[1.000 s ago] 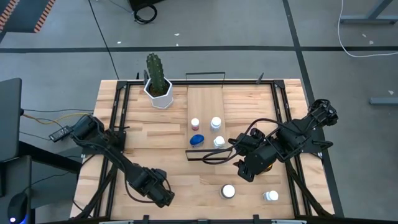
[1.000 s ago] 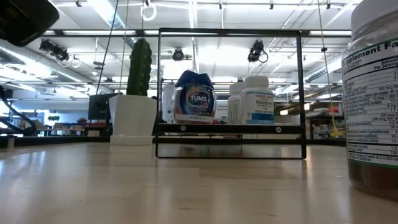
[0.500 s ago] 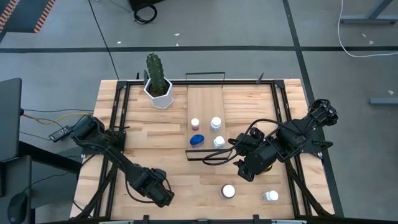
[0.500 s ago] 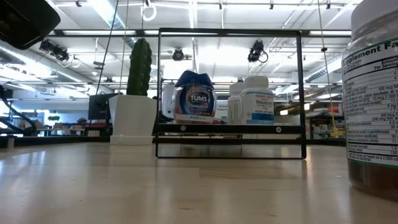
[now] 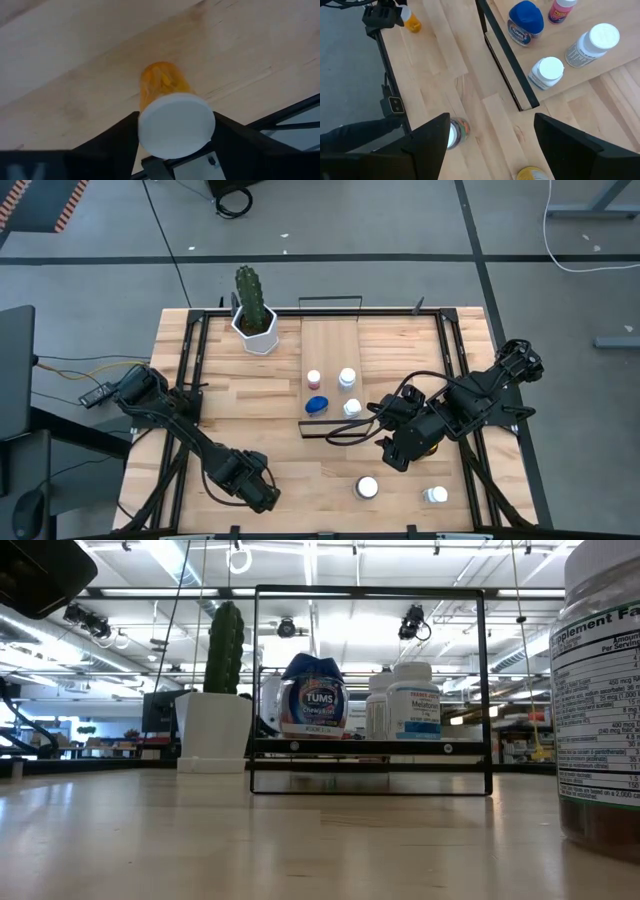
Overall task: Pick and place medicine bottles onto shelf by color
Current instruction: Put the orange medicine bottle on the shelf
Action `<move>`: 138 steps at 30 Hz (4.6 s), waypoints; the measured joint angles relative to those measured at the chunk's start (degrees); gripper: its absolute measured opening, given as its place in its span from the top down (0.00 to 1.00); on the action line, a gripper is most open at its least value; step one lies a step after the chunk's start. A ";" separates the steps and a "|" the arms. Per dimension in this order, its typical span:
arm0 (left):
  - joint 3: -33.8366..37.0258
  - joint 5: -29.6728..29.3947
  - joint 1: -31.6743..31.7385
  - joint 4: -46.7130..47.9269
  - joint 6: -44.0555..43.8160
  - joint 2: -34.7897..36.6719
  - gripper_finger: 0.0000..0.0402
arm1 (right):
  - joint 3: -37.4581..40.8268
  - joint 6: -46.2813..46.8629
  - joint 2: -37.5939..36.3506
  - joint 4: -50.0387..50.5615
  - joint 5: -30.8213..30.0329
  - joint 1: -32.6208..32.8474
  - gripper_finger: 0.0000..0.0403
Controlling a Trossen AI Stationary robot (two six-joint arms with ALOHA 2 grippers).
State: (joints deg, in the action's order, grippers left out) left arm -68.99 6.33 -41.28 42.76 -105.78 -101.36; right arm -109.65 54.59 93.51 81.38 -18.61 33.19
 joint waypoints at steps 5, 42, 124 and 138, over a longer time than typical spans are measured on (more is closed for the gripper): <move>0.00 0.11 0.60 0.01 1.49 0.00 0.45 | 0.00 -0.17 0.00 0.00 0.00 0.00 0.26; -21.23 -4.93 44.74 38.43 69.21 8.50 0.44 | 0.00 2.97 -0.33 8.66 -7.04 -5.84 0.26; -54.34 -11.03 60.96 35.94 112.89 -28.11 0.43 | -0.02 1.77 -10.29 8.63 -1.42 -29.64 0.26; -54.34 -10.16 60.92 36.06 112.04 -28.09 0.38 | -0.02 2.51 -10.29 8.62 -0.73 -29.64 0.26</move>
State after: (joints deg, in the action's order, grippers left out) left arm -123.33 -3.84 19.64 78.81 6.26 -129.45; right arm -109.67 57.10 83.22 90.00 -19.35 3.55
